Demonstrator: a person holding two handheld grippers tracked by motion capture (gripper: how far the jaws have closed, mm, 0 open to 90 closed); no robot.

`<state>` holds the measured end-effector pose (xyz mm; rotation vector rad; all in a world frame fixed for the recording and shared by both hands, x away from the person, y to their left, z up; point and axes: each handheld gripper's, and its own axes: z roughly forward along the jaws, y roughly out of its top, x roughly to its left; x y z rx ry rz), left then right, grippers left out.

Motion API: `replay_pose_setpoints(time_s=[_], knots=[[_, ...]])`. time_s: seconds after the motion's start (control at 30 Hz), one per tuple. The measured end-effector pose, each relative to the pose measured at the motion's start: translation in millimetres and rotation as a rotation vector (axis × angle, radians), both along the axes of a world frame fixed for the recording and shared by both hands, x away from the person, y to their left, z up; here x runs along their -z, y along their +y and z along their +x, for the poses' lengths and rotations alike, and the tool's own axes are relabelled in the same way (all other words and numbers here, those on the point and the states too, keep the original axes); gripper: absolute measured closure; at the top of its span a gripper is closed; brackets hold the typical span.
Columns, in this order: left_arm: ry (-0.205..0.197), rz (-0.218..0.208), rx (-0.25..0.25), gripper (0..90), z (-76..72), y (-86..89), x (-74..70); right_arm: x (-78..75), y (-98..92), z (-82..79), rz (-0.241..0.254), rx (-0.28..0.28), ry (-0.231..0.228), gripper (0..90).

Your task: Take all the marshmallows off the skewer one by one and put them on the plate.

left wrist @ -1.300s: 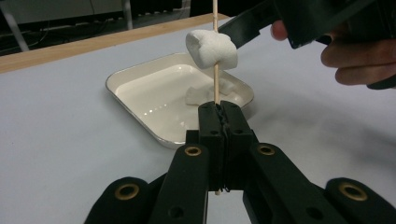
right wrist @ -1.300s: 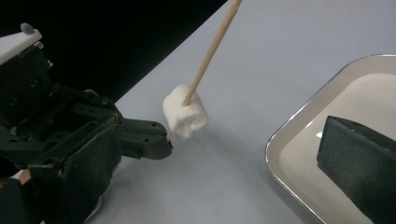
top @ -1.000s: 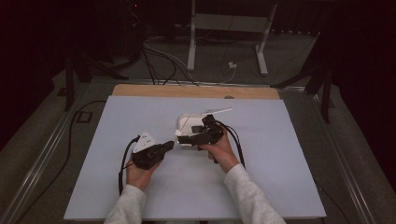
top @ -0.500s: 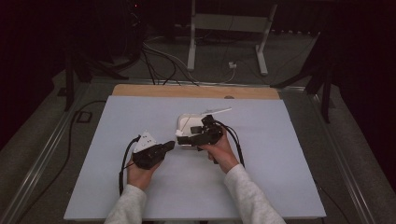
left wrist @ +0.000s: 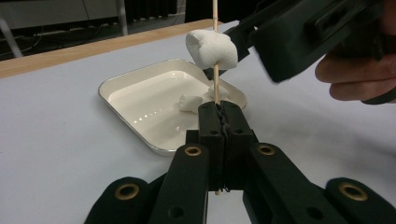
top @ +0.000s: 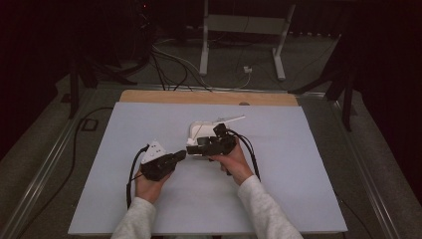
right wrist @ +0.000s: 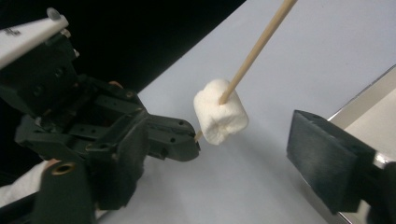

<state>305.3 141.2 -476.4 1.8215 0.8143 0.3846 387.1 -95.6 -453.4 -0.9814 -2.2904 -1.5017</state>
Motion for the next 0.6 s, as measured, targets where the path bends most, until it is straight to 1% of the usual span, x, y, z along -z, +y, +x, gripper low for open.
replay_pose_setpoints(time_s=[0.17, 0.27, 0.43, 0.6], knots=[[-0.002, 0.003, 0.003, 90.0, -0.4, -0.4, 0.1, 0.9, -0.4, -0.8, 0.0, -0.013, -0.017, 37.7], [-0.003, 0.003, 0.002, 90.0, -0.7, -0.3, -0.1, 0.2, -0.3, -1.4, -0.001, -0.019, -0.024, 44.4], [-0.006, -0.004, 0.004, 90.0, -1.2, -0.2, -0.6, 1.3, 0.1, -0.9, 0.015, -0.032, -0.007, 54.2], [-0.009, -0.008, 0.019, 90.0, -1.6, -1.5, -0.4, 2.0, 0.2, 0.7, 0.045, -0.026, 0.016, 59.2]])
